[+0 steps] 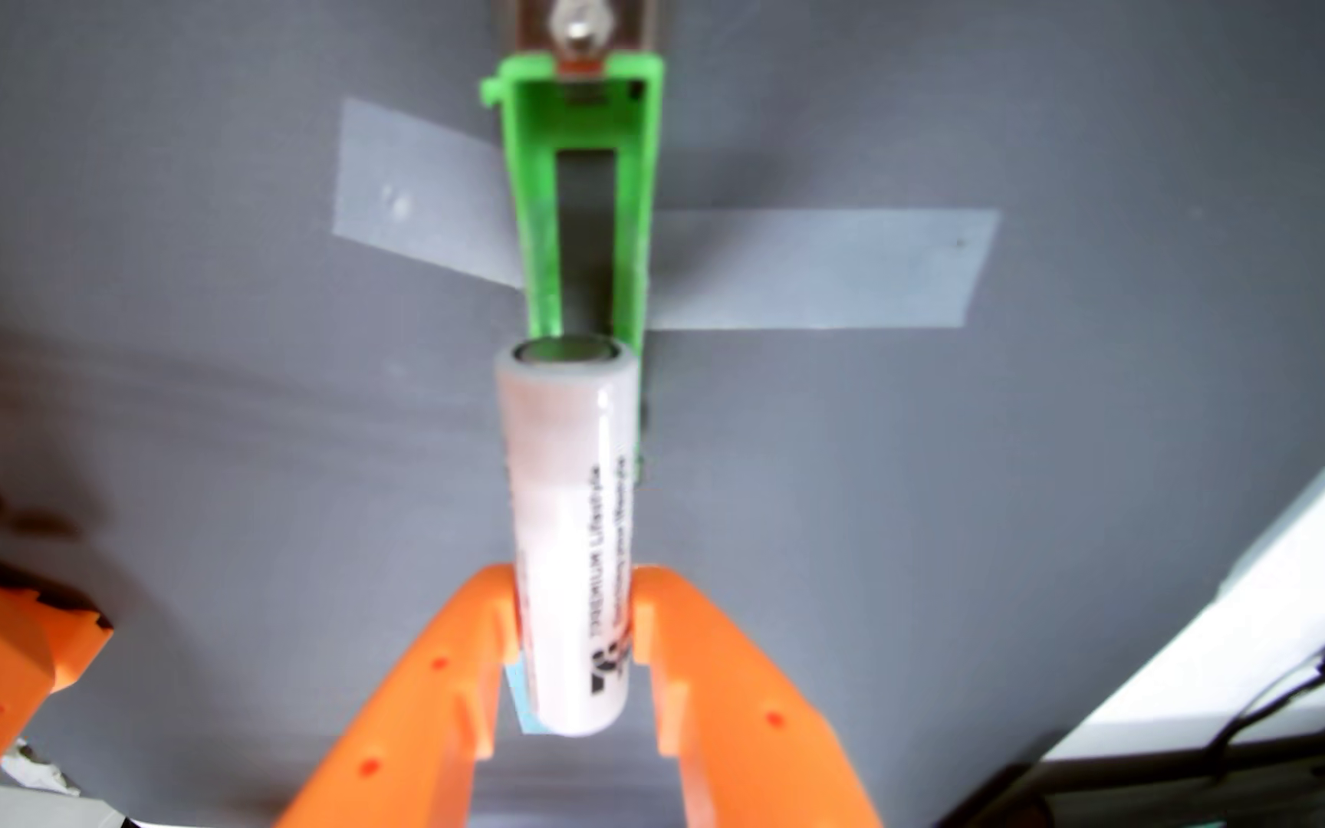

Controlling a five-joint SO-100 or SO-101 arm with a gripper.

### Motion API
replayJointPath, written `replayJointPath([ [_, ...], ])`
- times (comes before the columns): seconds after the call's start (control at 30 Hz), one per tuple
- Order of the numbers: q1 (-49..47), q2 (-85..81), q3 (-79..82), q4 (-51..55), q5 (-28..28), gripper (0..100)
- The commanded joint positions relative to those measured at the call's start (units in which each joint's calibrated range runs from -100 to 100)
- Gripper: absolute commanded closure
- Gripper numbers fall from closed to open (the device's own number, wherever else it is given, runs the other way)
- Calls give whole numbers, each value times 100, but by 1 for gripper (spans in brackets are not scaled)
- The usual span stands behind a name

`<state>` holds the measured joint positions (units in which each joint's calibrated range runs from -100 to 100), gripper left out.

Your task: Insert Battery

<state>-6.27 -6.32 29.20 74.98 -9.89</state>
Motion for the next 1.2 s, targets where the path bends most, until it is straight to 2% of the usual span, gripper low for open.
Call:
replayJointPath([
  [0.0,-11,-206,-377,216,-31,99],
  [0.27,-82,-206,-422,224,-232,99],
  [0.5,-884,-189,-341,224,-242,99],
  [0.93,-672,-172,-323,174,-191,99],
  [1.17,-672,-156,-323,157,36,99],
])
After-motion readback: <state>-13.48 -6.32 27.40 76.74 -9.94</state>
